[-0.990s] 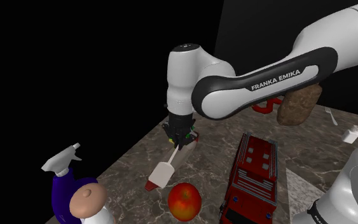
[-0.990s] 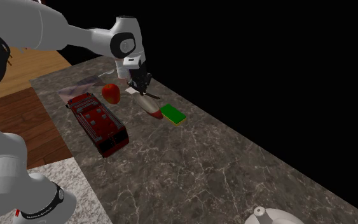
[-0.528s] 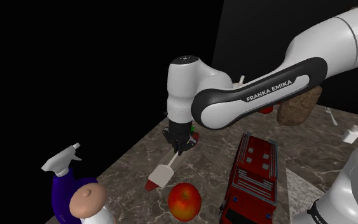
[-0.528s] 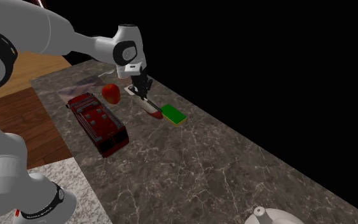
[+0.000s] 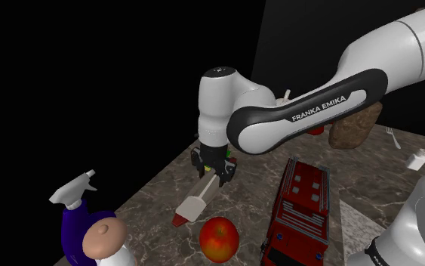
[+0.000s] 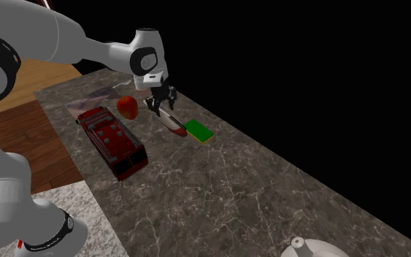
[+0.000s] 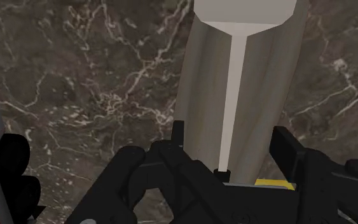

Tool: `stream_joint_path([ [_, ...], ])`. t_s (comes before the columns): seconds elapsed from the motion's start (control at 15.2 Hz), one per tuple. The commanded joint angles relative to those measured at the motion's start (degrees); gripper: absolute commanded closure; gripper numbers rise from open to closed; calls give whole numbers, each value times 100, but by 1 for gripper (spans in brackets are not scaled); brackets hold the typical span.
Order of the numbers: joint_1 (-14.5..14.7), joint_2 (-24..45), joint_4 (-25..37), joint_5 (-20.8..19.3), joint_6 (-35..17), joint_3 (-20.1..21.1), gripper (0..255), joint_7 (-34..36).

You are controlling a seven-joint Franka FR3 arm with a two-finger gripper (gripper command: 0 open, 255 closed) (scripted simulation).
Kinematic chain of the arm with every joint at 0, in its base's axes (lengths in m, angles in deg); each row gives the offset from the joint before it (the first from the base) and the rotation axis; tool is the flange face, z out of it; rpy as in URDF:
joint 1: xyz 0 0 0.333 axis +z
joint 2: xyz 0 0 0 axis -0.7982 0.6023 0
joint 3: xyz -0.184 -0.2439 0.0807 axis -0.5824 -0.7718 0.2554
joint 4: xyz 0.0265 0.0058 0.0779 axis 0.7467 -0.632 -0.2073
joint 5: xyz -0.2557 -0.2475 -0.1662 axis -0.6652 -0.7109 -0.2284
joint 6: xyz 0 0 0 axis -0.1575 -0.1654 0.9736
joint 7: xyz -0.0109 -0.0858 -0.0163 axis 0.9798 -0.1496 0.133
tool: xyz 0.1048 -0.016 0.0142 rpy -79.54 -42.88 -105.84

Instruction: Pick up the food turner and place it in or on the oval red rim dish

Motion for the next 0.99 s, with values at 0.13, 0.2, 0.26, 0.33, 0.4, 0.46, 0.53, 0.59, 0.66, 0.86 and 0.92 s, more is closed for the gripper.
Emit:
stream_joint_path([
  [0.13, 0, 0, 0, 0, 0, 0, 0, 0],
  [0.2, 0, 0, 0, 0, 0, 0, 0, 0],
  [0.26, -3, -84, 104, 56, 176, 11, 0, -38],
  [0.33, -5, -161, 216, 107, 355, 19, 0, -72],
  [0.4, -6, -231, 336, 151, 536, 27, 0, -103],
  [0.46, -5, -280, 436, 183, 679, 31, 0, -124],
  [0.53, -5, -280, 436, 183, 679, 31, 0, -124],
  [0.59, -5, -280, 435, 183, 678, 31, 0, -125],
  [0.66, -5, -280, 436, 183, 679, 30, 0, -124],
  [0.86, -5, -280, 436, 183, 679, 30, 0, -124],
  [0.92, -5, -280, 436, 183, 679, 30, 0, -124],
])
